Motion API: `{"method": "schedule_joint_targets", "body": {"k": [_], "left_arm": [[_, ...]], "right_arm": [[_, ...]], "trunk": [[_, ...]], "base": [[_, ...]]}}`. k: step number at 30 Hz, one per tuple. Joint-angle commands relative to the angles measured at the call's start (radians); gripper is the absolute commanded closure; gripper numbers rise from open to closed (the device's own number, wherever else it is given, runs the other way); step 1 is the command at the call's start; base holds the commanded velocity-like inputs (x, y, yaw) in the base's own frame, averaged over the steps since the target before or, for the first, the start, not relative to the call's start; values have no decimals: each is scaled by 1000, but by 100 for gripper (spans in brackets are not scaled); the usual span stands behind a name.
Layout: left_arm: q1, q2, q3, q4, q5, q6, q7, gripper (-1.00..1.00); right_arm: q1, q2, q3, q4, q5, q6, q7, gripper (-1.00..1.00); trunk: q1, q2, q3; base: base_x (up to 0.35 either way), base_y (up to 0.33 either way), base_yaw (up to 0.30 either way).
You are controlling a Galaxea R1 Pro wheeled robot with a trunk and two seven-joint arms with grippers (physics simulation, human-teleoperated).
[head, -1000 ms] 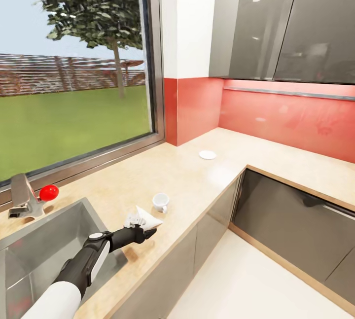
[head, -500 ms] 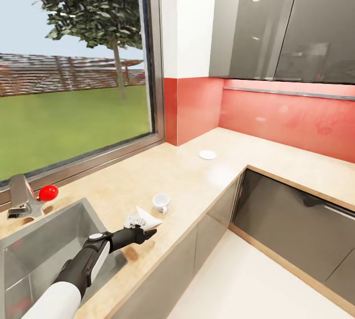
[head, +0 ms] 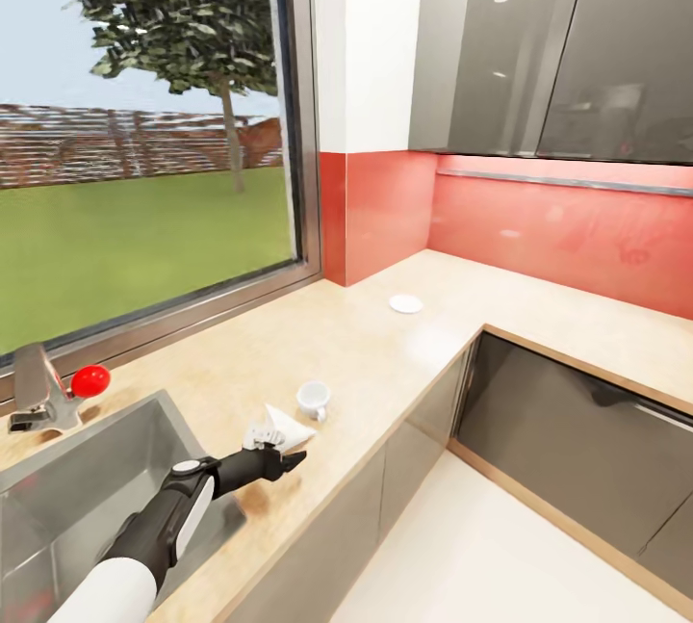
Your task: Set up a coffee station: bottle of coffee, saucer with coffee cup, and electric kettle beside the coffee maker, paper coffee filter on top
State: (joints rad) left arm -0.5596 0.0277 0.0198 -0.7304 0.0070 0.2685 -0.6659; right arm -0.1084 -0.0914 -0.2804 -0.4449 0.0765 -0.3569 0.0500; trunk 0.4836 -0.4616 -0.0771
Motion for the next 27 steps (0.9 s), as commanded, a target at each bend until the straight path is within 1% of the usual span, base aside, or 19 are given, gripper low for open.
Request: {"method": "schedule_joint_targets", "body": {"k": [1,19,20,27], "left_arm": [[0,0,2,20,-16,5,-1,-100],[1,0,2,22,-16,5,-1,-100],[3,0,2,21,-17,5,0,100],[9,1,3,20,-18,5,-1,100]], "right_arm": [[-1,1,-8,0,8,-4,5,-100],[-1,1,-8,2,8,-4,5,-100],[-1,1,-8,2,8,-4,5,-100],[-1,1,-8,2,8,-4,5,-100]], "trunk": [[1,-1,-2],[1,-1,-2],[1,-1,-2],[1,-1,-2]], "base": [[74,0,0],[9,0,0],[0,0,0],[0,0,0]]}}
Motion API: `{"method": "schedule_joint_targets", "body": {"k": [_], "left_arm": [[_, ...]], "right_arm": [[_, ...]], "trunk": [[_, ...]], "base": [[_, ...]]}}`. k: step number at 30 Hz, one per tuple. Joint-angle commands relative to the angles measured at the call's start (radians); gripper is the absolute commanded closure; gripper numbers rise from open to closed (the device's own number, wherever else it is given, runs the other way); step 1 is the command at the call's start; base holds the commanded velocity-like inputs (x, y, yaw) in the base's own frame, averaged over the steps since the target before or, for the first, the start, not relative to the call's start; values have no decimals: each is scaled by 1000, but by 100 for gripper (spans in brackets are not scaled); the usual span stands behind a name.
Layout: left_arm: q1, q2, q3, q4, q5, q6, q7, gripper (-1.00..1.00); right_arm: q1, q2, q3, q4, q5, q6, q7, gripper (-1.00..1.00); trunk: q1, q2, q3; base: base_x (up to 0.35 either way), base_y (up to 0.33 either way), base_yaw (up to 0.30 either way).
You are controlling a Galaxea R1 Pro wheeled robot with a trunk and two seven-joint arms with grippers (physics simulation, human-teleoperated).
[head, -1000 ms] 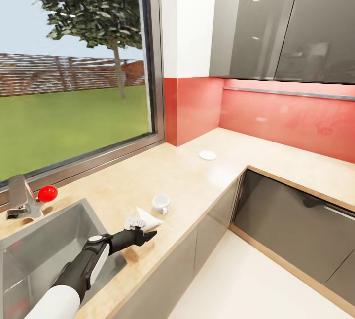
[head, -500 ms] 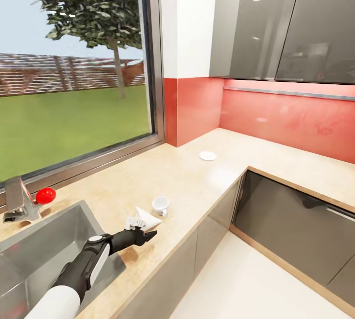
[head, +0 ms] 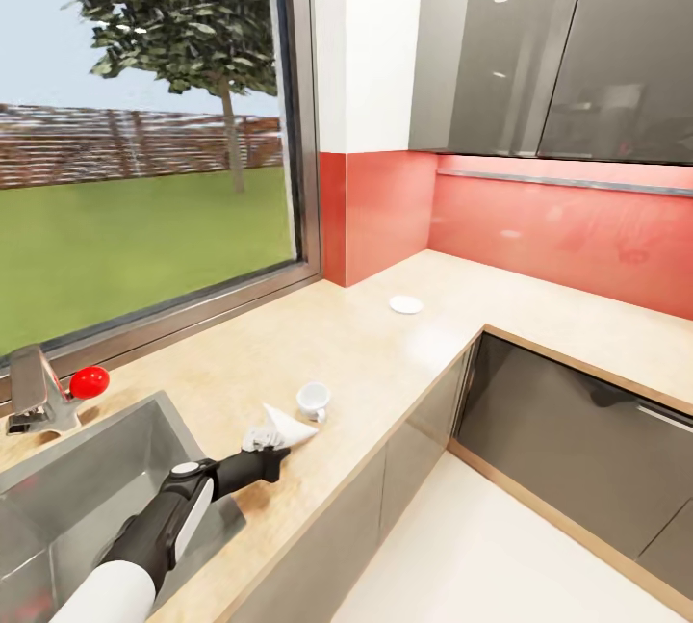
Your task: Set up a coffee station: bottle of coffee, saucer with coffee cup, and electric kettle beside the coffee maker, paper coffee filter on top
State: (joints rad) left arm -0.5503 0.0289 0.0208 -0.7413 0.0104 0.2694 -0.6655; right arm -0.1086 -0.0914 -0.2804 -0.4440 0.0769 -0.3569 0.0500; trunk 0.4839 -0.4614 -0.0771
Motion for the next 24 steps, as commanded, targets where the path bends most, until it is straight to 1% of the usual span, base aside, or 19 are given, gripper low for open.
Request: {"method": "schedule_joint_targets", "body": {"k": [1,24], "left_arm": [[0,0,2,30,-21,4,-2,100],[0,0,4,29,-21,4,-2,100]], "right_arm": [[-1,1,-8,1,8,-4,5,-100],[-1,1,-8,1,9,-4,5,-100]], "trunk": [[1,-2,-2],[1,-2,-2]], "base": [[0,0,0],[0,0,0]]}}
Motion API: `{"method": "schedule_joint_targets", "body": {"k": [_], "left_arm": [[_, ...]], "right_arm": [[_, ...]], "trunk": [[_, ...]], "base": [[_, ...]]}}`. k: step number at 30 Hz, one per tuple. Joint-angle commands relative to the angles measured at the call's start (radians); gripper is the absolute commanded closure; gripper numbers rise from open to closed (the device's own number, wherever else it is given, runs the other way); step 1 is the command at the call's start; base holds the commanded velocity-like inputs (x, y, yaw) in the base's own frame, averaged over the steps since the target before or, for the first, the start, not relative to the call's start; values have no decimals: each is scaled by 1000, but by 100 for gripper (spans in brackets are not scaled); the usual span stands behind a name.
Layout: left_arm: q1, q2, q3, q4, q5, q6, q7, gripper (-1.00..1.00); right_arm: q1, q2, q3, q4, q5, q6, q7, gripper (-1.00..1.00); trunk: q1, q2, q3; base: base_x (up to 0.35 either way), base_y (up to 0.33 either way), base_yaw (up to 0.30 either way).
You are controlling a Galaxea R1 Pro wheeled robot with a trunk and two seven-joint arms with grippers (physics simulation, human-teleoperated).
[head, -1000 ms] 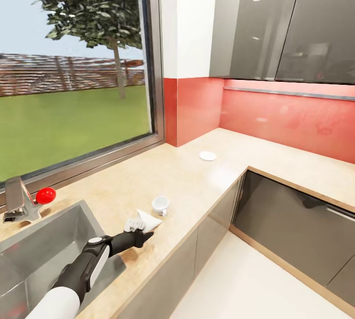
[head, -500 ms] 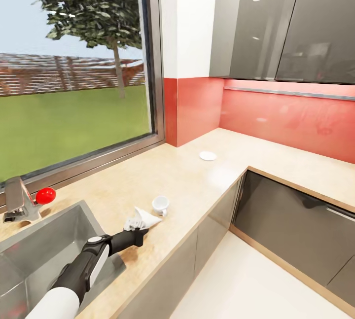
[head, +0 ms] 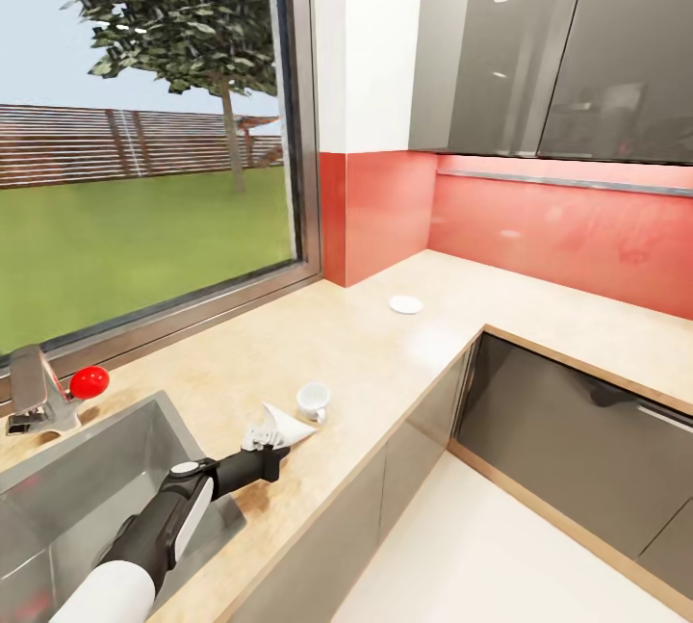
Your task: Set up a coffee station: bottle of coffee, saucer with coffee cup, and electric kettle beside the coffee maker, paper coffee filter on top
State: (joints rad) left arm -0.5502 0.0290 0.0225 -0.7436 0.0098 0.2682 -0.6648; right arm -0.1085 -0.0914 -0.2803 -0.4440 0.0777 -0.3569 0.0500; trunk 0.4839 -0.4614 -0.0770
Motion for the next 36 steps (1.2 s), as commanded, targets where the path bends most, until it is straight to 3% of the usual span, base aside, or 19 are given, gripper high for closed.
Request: {"method": "schedule_joint_targets", "body": {"k": [1,19,36], "left_arm": [[0,0,2,32,-21,5,-2,100],[0,0,3,29,-20,6,-2,100],[0,2,12,13,-20,7,-4,100]], "right_arm": [[-1,1,-8,1,8,-4,5,-100],[-1,1,-8,1,7,-4,5,-100],[-1,1,-9,0,7,-4,5,-100]], "trunk": [[1,-2,-2],[1,-2,-2],[1,-2,-2]], "base": [[0,0,0],[-5,0,0],[-274,111,0]]}}
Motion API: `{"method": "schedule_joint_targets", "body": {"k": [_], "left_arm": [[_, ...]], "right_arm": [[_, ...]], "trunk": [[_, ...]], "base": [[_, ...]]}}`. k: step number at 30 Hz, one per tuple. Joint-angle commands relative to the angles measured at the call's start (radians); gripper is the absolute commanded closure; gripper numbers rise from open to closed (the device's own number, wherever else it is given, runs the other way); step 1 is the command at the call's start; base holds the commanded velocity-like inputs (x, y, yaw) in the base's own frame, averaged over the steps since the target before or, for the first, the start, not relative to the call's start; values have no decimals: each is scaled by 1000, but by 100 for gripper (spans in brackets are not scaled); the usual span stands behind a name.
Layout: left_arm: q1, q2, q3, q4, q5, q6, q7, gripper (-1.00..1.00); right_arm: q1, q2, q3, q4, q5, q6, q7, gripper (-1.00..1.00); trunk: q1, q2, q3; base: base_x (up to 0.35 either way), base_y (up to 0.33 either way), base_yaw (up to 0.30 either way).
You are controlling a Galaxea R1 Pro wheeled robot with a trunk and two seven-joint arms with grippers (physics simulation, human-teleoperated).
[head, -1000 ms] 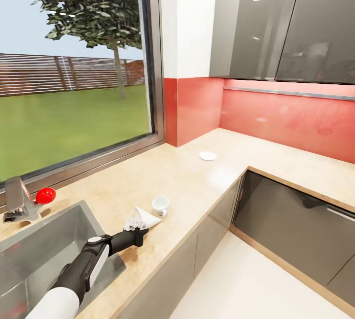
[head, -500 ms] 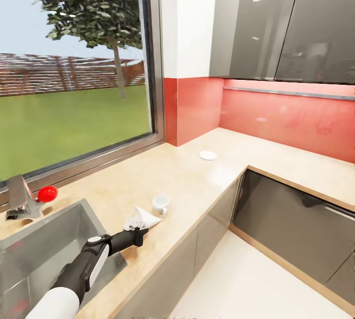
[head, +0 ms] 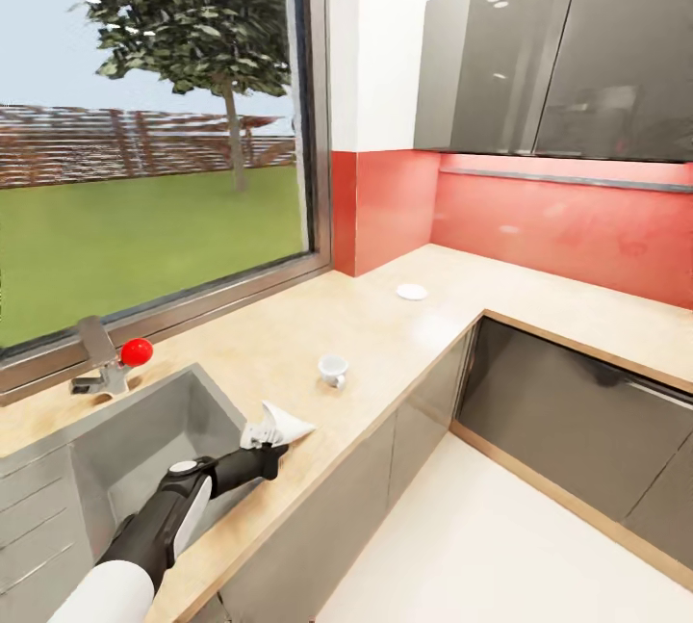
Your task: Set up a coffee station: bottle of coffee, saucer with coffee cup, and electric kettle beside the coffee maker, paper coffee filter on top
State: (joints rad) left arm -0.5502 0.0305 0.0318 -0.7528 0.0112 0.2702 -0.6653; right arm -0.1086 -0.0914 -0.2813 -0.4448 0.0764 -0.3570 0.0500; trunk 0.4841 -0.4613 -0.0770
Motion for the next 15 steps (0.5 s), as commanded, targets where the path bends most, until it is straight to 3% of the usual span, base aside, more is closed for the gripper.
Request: {"method": "schedule_joint_targets", "body": {"k": [1,5,12,15], "left_arm": [[-1,0,4,18,-21,5,-3,100],[-2,0,5,-32,-21,10,0,100],[-2,-2,3,-203,-21,38,3,100],[-5,-1,3,-252,-22,89,4,100]], "right_arm": [[-1,1,-8,0,8,-4,5,-100],[-1,2,-8,1,8,-4,4,-100],[-1,2,-7,1,8,-4,4,-100],[-1,2,-6,2,8,-4,4,-100]], "trunk": [[0,-2,-2],[0,-2,0],[0,-2,8],[0,-2,12]], "base": [[-91,134,0],[-40,58,69],[-7,10,141],[-1,1,153]]}}
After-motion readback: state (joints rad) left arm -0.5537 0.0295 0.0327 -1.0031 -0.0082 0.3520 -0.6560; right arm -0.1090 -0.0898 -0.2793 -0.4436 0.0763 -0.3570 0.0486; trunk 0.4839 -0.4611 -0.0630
